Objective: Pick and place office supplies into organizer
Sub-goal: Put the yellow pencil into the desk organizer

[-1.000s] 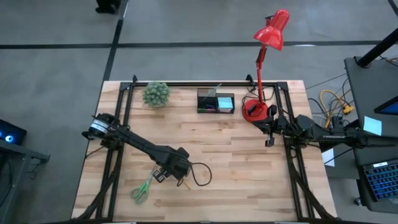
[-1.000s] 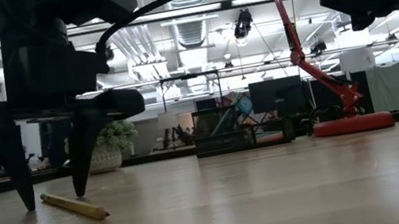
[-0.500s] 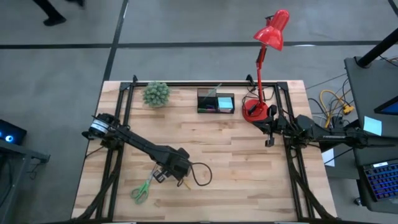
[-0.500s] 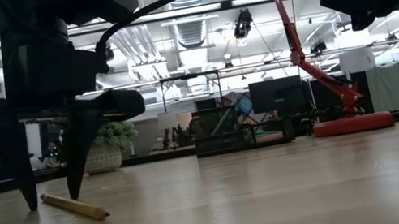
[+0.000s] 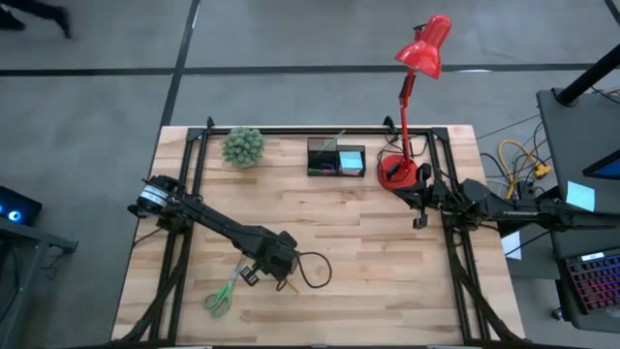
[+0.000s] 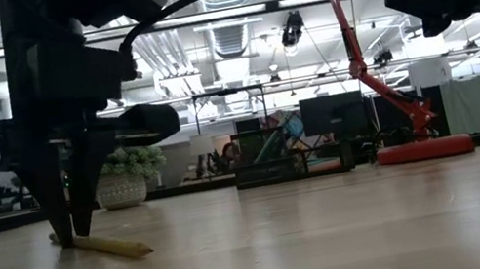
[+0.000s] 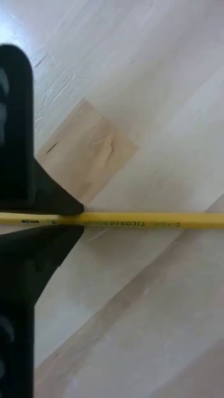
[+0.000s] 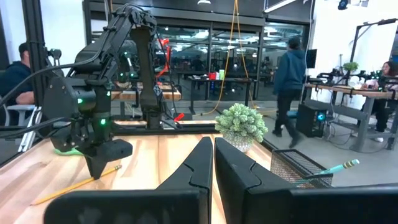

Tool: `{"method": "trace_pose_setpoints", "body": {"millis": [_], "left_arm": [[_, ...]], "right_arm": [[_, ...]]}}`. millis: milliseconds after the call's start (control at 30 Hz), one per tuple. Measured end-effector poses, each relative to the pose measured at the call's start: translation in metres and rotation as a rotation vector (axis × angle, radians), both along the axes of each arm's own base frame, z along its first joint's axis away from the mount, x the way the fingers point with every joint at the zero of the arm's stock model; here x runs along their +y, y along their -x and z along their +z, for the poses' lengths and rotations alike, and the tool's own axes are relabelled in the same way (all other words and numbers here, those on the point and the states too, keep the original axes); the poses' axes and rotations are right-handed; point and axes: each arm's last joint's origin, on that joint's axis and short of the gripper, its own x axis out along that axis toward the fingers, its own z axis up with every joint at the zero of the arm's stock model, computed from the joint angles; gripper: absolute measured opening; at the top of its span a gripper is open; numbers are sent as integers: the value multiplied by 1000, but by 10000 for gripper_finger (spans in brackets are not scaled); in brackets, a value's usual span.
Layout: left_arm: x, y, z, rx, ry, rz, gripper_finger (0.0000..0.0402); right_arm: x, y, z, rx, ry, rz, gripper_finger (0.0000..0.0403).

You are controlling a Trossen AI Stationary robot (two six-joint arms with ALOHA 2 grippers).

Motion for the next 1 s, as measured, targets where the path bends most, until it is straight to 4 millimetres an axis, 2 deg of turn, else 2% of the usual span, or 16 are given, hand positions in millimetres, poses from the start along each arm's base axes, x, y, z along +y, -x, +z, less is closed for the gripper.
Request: {"method": "trace_pose_setpoints", "body": {"millis": [300, 1000], "left_arm": [[1, 1, -2, 2, 1, 2, 3], [3, 4, 11, -12, -10, 8, 0]], "right_arm": [[0, 0, 0, 0, 0, 0, 8], [0, 0, 0, 0, 0, 0, 8]]}}
